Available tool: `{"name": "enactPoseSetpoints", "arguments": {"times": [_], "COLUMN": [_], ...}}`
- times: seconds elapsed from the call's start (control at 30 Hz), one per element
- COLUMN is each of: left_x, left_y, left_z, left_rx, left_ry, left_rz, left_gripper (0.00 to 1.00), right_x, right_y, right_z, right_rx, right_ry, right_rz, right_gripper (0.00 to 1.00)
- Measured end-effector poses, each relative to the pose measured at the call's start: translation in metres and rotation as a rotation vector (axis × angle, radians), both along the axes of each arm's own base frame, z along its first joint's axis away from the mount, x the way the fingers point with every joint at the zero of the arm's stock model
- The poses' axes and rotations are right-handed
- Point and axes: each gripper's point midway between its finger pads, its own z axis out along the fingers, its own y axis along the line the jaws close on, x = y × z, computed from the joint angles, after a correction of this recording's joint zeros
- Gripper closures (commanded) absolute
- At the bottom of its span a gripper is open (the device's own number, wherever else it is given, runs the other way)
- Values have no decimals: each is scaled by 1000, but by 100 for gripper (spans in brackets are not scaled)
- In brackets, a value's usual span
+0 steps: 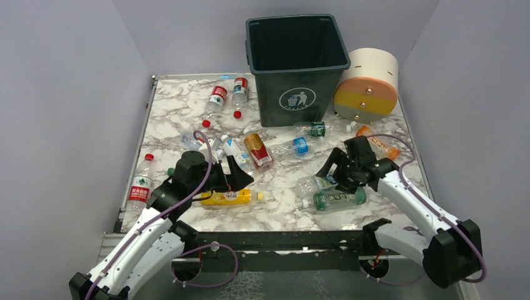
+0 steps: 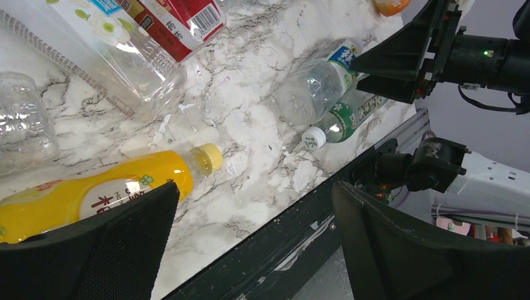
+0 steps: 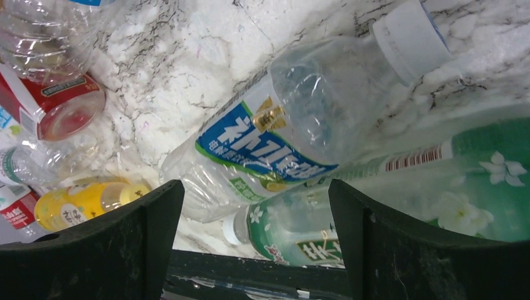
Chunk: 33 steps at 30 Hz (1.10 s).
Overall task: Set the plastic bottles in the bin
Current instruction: Pick up the plastic bottle at the center of the board.
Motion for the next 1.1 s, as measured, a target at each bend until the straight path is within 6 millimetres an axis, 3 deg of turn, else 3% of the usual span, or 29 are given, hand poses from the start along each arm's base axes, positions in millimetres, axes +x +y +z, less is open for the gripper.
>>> {"name": "enactPoseSetpoints", "arguments": {"times": [0.23, 0.57, 0.8, 0.93, 1.1], "left_x": [0, 1, 3, 4, 4], "left_y": [0, 0, 0, -1, 0], "left_z": [0, -3, -2, -1, 0], "left_rx": [0, 9, 13, 10, 9], "left_ry": [0, 6, 4, -2, -5], "left_rz": [0, 2, 3, 3, 4], "left_gripper": [1, 1, 1, 1, 1], "right_x": [17, 50, 53, 55, 58], "right_y": [3, 12, 13, 13, 13], "right_z": [-19, -24, -42, -44, -44], "right_rx": [-36, -57, -85, -91, -93], "right_ry": [52, 36, 76, 74, 58], "right_rz": [-7, -2, 20, 32, 38], "right_gripper": [10, 4, 5, 12, 31]}}
